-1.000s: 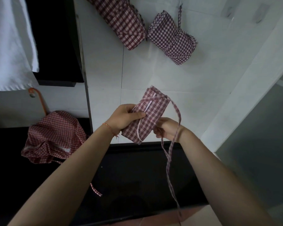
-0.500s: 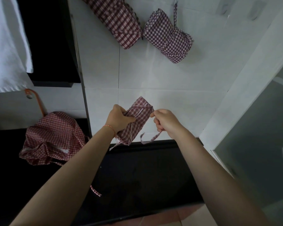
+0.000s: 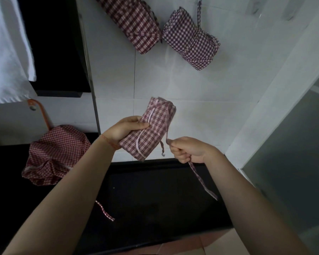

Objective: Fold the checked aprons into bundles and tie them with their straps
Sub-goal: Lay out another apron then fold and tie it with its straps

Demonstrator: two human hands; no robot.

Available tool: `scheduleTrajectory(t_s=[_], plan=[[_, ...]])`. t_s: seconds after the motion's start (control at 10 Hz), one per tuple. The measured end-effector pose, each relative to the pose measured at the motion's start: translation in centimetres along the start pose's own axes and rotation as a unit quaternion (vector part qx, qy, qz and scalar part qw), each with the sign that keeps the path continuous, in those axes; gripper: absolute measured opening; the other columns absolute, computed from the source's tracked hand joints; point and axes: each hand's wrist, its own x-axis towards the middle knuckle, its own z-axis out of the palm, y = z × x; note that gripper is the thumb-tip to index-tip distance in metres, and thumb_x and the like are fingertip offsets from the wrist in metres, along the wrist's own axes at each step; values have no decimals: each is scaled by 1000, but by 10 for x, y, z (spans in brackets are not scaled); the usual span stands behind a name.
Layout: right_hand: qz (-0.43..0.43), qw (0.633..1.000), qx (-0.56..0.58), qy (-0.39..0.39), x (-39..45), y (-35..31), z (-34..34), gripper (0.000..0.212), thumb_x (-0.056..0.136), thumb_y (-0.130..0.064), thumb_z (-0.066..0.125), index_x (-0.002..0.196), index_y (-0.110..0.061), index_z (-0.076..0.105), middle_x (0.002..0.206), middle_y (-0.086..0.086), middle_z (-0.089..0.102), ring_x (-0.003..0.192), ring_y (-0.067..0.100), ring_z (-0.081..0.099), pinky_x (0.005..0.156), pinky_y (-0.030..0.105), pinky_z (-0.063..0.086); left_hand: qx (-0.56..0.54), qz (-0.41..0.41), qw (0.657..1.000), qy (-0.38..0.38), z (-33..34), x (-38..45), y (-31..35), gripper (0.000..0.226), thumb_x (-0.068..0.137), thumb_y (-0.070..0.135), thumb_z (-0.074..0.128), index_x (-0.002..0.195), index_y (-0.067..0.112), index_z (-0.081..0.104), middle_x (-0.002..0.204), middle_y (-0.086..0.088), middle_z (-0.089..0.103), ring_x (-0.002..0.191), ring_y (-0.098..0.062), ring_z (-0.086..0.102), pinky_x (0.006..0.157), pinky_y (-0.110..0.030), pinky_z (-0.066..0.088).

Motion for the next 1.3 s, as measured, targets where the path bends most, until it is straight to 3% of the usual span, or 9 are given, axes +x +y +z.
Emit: scheduleTrajectory(t_s=[0.2, 0.5, 0.6, 0.7, 0.8, 0.9, 1.0, 1.1, 1.3], plan=[[24, 999, 12, 31, 11, 7, -3, 30, 101, -23, 52, 73, -15, 45, 59, -1, 26, 50, 11, 18, 51, 28, 13, 143, 11, 990, 9, 16, 3, 10, 19, 81, 10, 76, 96, 13, 64, 98, -13, 73, 89, -31, 71, 76, -37, 58], [-75, 982, 168, 51, 9, 10, 10, 34, 104, -43, 41, 102, -13, 58, 63, -2, 18, 52, 12, 13, 48, 26, 13, 159, 32, 919, 359, 1, 18, -18, 45, 79, 24, 80, 118, 11, 62, 107, -1, 64, 92, -21, 63, 75, -30, 52], [-59, 990, 129, 2, 12, 11, 16, 29, 106, -32, 43, 87, -15, 56, 63, -2, 20, 51, 9, 17, 45, 22, 17, 57, 29, 966, 250, 2, 16, -17, 42, 82, 20, 79, 117, 4, 62, 110, -12, 71, 96, -30, 70, 69, -30, 56], [-8, 998, 56, -25, 13, 21, 1, 36, 104, -26, 49, 69, -19, 47, 61, -3, 24, 49, 9, 18, 46, 22, 16, -14, 20, 1000, 4, -3, 11, -12, 56, 84, 18, 75, 128, -8, 53, 118, -23, 66, 105, -40, 65, 88, -44, 56], [39, 990, 34, -131, 18, 9, 10, 22, 84, -31, 77, 77, -14, 66, 63, 2, 54, 50, 17, 50, 49, 24, 36, 134, -10, 973, -187, 2, 5, -2, 51, 76, 22, 78, 118, 0, 59, 110, -19, 67, 100, -36, 64, 96, -50, 49], [219, 906, -112, 344, 36, -18, 21, 33, 98, -11, 58, 131, -7, 59, 126, 10, 64, 121, 25, 60, 93, 27, 51, 334, -70, 905, -254, 25, 1, 2, 27, 79, 21, 79, 102, 16, 64, 93, -2, 74, 87, -21, 70, 84, -34, 54], [214, 930, -291, -69, 14, -31, 10, 20, 99, -11, 53, 114, -6, 65, 95, 11, 72, 85, 27, 73, 66, 29, 59, 481, -131, 835, -233, 46, 1, -2, 36, 80, 28, 80, 111, 25, 62, 107, 3, 73, 93, -17, 71, 86, -32, 57], [237, 882, -403, -62, 20, -32, 0, 16, 93, -25, 59, 96, -11, 65, 65, 2, 51, 48, 13, 43, 45, 23, 34, 525, -146, 812, -210, 53, 6, -11, 45, 79, 35, 80, 118, 27, 59, 107, 9, 67, 94, -9, 65, 91, -30, 54], [178, 894, -411, -22, 29, -50, 17, 15, 83, -24, 61, 86, -10, 60, 76, 9, 45, 54, 17, 34, 50, 27, 28, 508, -147, 837, -141, 59, 14, -33, 58, 79, 33, 81, 131, 18, 58, 115, 4, 61, 105, -18, 60, 94, -31, 50]])
